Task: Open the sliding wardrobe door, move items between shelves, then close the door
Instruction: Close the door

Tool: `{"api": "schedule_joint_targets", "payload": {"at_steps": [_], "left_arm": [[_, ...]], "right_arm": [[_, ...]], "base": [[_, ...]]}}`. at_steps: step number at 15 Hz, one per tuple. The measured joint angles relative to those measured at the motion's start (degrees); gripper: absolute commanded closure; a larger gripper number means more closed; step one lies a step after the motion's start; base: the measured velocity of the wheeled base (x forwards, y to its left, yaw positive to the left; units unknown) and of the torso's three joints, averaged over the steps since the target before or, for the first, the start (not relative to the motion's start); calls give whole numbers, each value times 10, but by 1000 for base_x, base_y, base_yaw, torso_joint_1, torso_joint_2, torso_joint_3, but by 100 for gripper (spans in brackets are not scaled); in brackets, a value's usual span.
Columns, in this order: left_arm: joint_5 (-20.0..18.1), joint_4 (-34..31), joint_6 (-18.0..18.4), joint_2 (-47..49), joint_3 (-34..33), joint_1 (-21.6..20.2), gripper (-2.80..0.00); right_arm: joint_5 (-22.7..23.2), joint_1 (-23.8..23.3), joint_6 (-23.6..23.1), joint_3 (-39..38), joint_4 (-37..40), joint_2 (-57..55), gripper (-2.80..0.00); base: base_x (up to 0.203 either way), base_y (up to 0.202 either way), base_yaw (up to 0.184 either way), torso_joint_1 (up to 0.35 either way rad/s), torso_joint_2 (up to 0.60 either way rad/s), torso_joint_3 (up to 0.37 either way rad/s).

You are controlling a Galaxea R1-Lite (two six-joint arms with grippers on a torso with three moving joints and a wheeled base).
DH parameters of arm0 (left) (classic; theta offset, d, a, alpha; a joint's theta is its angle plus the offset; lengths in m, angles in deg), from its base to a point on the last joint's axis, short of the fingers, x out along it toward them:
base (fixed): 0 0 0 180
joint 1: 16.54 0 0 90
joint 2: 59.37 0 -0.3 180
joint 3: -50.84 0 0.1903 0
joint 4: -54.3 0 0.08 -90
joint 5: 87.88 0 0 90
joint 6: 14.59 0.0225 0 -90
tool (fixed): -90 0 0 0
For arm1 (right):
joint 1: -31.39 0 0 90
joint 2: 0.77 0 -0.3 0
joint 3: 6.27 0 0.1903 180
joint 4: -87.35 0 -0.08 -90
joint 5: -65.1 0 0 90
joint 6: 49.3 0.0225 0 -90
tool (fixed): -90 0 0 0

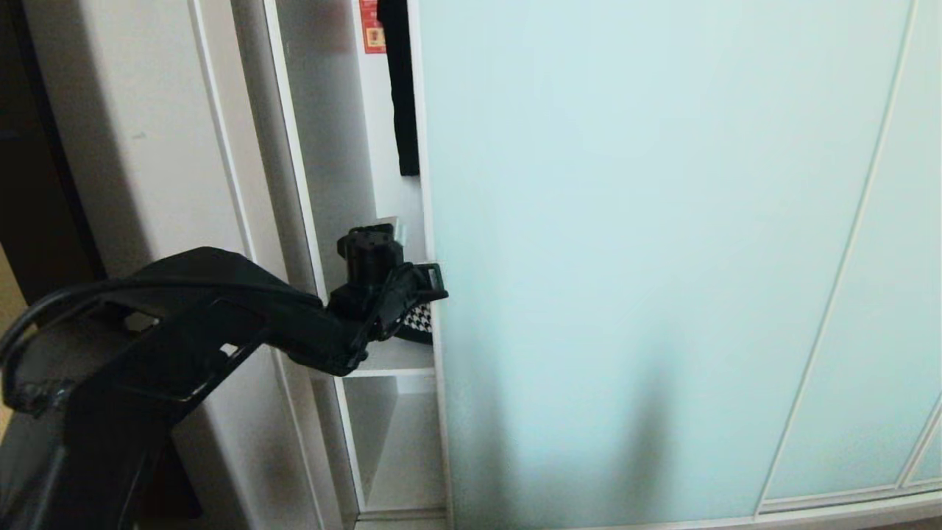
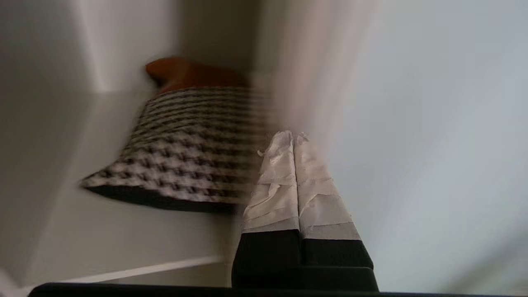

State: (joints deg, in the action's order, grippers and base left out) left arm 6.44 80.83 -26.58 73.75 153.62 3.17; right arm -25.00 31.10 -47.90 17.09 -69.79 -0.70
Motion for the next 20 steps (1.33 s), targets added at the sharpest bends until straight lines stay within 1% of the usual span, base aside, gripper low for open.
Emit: {"api": "schedule_joint_targets", "payload": {"at_steps": [3,6,8,10,12,16,20], "left_arm": [[-3,28,0,-70,-92,-22,0],[-14,56,1,-149,-177,-23,0],[-24,59,2,-197,-207,-24,0],[-27,56,4,-207,-199,-21,0],[-21,53,5,-192,-166,-30,0],[-7,42,7,-136,-79,-48,0],[-2,31,14,-77,-15,-67,0]], "right_arm": [[0,0,0,0,0,0,0],[0,0,0,0,0,0,0],[0,0,0,0,0,0,0],[0,1,0,0,0,0,0],[0,0,0,0,0,0,0],[0,0,0,0,0,0,0],[0,0,1,0,0,0,0]], "base": [[0,0,0,0,0,0],[0,0,0,0,0,0],[0,0,0,0,0,0],[0,0,0,0,0,0],[0,0,0,0,0,0],[0,0,0,0,0,0],[0,0,0,0,0,0]]}}
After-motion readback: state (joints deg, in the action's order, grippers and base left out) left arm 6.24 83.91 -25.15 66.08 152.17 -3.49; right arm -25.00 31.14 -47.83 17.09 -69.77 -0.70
